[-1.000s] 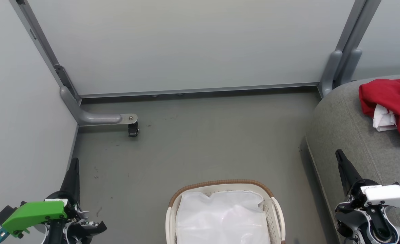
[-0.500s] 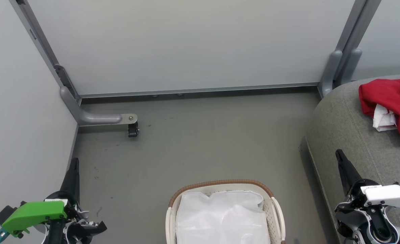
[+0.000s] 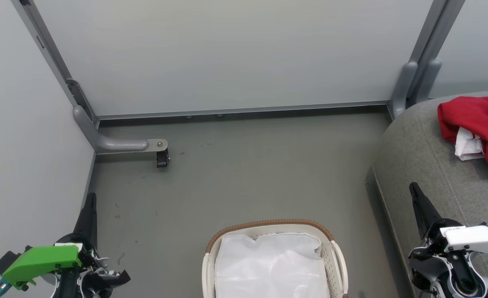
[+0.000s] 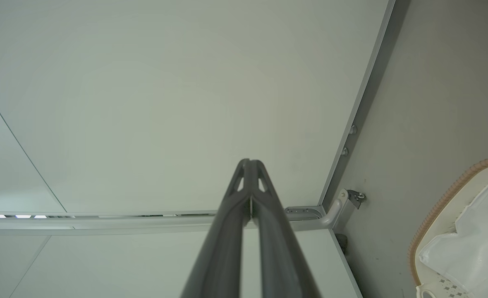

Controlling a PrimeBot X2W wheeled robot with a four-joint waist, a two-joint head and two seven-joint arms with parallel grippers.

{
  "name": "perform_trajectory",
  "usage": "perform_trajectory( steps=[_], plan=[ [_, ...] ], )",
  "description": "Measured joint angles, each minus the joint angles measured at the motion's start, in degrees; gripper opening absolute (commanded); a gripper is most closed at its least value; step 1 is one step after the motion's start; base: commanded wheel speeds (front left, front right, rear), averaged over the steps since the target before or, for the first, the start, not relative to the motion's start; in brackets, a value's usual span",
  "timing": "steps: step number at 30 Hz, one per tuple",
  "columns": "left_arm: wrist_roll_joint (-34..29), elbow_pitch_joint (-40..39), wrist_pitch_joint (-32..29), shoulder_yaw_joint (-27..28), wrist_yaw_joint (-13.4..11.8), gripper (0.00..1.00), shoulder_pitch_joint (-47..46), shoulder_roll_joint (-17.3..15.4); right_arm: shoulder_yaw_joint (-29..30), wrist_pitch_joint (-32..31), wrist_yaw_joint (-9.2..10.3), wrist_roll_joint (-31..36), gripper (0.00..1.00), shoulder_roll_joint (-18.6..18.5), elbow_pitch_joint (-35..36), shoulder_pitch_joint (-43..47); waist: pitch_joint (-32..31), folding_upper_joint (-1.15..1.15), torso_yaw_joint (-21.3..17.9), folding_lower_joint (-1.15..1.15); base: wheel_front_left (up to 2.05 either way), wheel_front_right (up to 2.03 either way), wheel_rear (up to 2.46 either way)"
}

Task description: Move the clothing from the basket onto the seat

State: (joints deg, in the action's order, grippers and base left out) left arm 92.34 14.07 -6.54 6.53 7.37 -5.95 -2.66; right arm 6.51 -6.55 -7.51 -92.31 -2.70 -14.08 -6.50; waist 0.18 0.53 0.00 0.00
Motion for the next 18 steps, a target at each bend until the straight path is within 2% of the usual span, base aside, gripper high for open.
perform_trajectory(
  steps=[18],
  plan=[
    [0.00, 0.00, 0.00, 0.00, 0.00, 0.00, 0.00, 0.00, 0.00, 0.00, 0.00, 0.00, 0.00, 0.00, 0.01, 0.00, 0.00, 0.00, 0.00, 0.00, 0.00, 0.00, 0.00]
  ],
)
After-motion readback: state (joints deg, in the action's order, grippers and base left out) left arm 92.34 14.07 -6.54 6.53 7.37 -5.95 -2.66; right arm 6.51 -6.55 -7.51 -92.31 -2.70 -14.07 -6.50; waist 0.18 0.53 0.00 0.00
